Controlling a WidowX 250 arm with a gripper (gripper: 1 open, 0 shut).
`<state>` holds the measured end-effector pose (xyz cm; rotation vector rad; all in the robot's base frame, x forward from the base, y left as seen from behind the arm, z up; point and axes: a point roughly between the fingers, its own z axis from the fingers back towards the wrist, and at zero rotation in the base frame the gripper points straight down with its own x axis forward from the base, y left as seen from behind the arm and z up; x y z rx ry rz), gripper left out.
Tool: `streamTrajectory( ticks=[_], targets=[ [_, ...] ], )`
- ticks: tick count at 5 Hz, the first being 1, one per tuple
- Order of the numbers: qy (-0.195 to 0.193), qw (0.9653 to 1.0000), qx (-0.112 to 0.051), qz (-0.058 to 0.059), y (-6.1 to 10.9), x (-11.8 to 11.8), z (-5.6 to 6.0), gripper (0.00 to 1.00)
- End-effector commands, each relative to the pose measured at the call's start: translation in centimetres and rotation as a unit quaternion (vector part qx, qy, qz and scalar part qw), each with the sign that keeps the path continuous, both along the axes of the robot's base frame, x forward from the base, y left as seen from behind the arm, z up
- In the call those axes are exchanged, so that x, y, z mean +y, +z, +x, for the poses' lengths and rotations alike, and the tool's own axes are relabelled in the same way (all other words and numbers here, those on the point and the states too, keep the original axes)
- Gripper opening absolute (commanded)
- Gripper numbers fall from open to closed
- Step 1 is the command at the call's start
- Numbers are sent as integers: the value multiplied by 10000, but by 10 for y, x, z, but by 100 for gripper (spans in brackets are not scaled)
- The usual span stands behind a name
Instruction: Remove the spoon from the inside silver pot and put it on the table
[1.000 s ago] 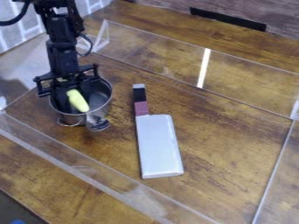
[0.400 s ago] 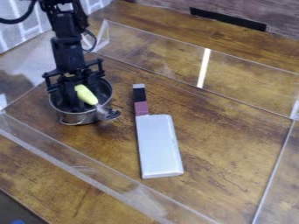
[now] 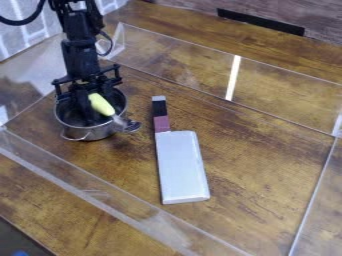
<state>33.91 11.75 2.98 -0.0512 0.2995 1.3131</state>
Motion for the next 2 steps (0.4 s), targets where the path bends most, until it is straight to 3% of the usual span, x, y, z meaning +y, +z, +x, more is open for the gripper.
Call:
streamTrajectory(
  ticks=[1,2],
  targets=[
    [526,9983,-258,75,17,0,2,0],
    [914,9955,-233,26,18,-10,0,0]
  ],
)
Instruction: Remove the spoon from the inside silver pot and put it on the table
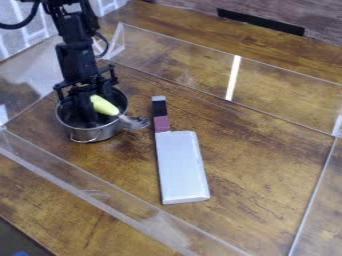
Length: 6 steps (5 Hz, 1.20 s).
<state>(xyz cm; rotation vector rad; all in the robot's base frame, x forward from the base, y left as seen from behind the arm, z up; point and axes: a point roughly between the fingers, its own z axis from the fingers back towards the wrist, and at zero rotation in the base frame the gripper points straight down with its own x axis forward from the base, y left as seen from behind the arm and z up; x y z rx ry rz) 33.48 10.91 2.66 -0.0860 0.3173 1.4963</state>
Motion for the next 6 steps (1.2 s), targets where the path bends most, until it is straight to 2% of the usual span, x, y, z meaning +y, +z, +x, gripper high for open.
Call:
streamTrajectory(
  ticks=[1,3,5,6],
  targets=[
    [-96,9996,-257,83,35,2,0,0],
    [-10,9997,-249,43,32,-3,4,0],
    [389,9990,-237,13,34,-12,4,0],
    [543,9983,-225,-4,46,-4,7,0]
  ],
)
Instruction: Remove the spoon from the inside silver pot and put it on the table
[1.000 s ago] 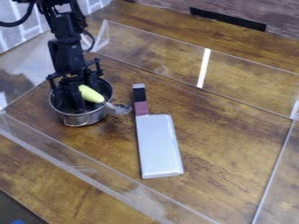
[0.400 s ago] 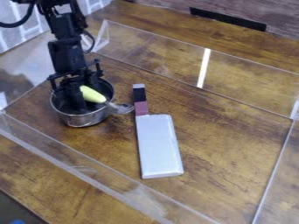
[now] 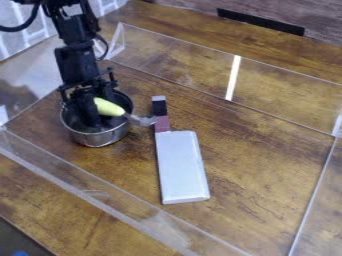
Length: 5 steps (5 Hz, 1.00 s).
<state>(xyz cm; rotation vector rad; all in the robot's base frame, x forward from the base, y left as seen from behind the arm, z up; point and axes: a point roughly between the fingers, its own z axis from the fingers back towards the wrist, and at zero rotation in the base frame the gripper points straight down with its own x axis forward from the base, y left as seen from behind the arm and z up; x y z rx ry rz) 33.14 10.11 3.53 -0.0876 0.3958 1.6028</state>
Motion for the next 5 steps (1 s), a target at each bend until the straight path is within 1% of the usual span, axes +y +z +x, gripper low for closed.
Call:
streamTrajectory(
  ticks=[1,3,5],
  targets=[
    [156,9984,-511,194,48,13,13,0],
    [547,9973,-484,75,33,21,-7,0],
    [995,9938,-485,95,30,25,-15,0]
  ],
)
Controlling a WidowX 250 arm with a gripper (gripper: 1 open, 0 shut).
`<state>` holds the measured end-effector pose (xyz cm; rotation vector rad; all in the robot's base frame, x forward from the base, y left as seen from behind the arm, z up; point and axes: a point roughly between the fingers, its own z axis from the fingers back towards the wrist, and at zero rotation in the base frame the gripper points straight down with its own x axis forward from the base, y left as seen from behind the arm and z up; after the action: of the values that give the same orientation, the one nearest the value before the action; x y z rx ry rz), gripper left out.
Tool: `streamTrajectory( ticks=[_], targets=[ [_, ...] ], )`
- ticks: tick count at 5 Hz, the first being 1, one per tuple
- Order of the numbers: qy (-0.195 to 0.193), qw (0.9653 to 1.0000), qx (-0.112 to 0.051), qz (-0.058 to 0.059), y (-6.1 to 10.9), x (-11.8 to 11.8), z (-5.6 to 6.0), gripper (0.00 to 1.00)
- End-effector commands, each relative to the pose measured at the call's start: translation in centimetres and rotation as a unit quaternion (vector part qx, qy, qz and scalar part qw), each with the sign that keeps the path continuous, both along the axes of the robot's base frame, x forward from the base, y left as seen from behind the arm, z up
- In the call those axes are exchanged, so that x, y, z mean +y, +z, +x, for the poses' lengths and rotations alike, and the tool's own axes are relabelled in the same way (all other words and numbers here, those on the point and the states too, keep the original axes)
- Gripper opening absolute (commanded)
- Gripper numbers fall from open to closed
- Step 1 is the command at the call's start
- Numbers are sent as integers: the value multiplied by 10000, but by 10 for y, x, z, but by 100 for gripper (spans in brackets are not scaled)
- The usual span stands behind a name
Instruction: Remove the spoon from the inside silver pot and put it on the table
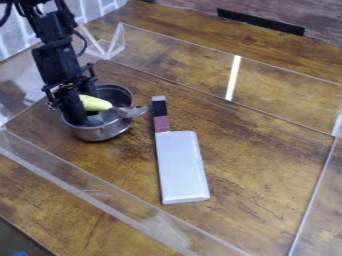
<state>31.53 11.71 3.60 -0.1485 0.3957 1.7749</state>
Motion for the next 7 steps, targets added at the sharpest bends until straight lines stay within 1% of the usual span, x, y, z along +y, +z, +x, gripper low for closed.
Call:
streamTrajectory(
  ticks=[1,2,3,4,5,6,7],
  targets=[
    [-14,9990,-394,206,26,7,-2,0],
    [-146,9988,-401,230,22,4,-4,0],
    [-91,9988,-423,220,28,1,-4,0],
    [-35,9988,-441,221,42,-5,-6,0],
    [-17,9986,-443,283,58,-10,-7,0],
    [19,9984,-456,324,65,-10,-4,0],
    [21,9981,-518,347,78,-11,4,0]
  ],
)
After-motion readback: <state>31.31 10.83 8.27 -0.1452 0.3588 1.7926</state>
